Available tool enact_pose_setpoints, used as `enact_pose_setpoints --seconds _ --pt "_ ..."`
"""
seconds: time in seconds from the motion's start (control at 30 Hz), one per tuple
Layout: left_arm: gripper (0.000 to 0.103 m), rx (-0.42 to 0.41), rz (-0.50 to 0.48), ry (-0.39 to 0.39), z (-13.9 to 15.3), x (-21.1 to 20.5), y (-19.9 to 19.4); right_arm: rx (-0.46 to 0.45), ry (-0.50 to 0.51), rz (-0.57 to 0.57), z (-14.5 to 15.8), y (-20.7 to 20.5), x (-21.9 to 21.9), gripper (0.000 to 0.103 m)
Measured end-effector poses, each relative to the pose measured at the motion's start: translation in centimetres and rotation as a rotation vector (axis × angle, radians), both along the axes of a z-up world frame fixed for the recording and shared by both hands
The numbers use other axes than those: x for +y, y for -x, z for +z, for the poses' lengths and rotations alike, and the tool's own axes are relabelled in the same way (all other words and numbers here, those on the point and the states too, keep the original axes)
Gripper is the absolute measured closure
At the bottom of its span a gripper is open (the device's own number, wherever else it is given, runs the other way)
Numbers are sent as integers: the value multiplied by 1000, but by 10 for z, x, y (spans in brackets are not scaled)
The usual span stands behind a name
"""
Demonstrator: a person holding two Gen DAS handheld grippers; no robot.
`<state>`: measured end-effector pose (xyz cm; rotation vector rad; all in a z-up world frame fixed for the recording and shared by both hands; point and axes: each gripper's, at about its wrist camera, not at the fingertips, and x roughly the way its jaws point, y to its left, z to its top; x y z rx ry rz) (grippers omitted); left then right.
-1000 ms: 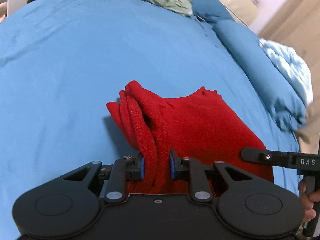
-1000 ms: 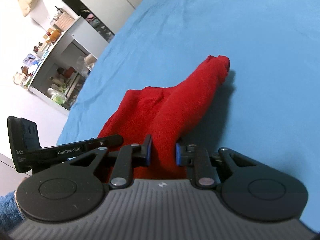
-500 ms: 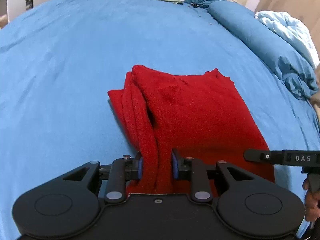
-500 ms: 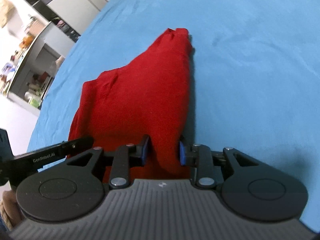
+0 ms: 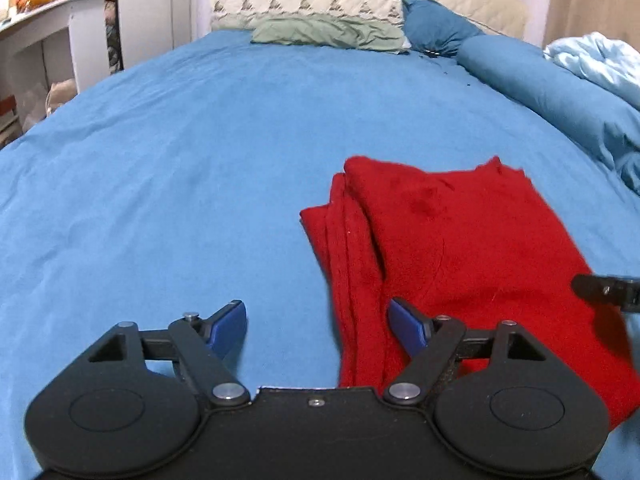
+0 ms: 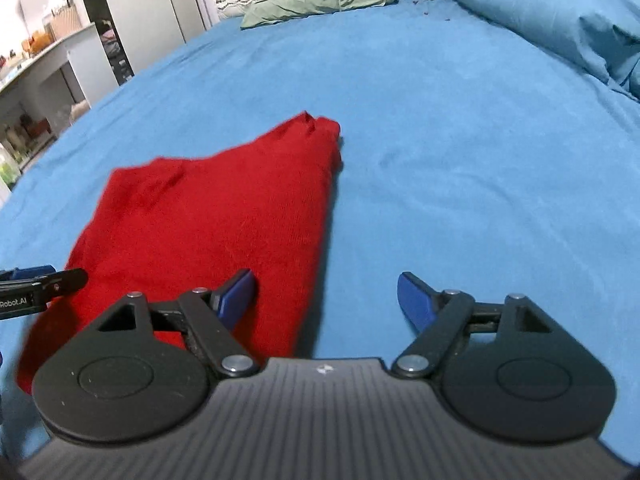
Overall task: Fold small clothes
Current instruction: 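Open both grippers and lift them away from the folded sweater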
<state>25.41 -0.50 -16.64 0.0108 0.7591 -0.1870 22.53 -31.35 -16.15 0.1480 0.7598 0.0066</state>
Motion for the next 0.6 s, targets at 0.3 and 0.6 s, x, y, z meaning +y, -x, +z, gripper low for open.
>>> enact_pose_setpoints --seconds 0.3,0.6 --pt "22 -79 14 5 97 3 42 -130 20 -20 88 60 5 9" --pt "0 -185 9 35 205 13 144 -181 113 -57 214 170 27 0"
